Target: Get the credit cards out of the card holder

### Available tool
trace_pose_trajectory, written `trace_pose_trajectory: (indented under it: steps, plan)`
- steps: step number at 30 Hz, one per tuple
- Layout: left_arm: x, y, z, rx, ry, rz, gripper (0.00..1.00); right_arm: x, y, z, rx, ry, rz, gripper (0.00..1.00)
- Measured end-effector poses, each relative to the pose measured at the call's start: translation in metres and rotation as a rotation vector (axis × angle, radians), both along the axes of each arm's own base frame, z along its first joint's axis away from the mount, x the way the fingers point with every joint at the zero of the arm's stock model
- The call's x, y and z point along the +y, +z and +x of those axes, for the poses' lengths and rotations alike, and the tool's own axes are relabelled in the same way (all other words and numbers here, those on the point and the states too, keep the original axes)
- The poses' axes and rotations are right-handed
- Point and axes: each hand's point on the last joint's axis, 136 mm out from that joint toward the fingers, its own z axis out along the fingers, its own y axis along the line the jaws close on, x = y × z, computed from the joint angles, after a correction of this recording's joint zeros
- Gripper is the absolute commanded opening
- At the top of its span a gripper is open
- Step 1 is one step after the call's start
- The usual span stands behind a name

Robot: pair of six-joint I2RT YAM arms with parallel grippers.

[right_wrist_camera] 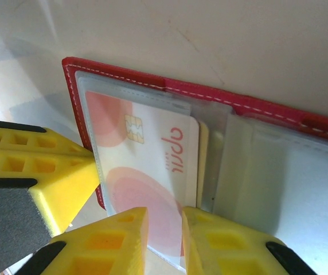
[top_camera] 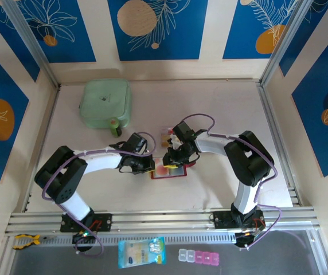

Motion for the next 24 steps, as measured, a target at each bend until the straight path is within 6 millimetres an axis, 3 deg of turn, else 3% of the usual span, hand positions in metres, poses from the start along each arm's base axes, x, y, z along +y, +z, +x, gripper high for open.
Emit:
trace_pose_trajectory:
  steps: [18, 24]
  plan:
    - [0.001, 0.000, -0.001, 0.000, -0.016, 0.011, 0.08, -0.013, 0.000, 0.001, -0.038, -0.008, -0.079, 0.24]
    - [0.000, 0.010, 0.000, -0.008, -0.019, 0.008, 0.07, -0.012, 0.010, 0.003, -0.063, -0.010, -0.063, 0.24]
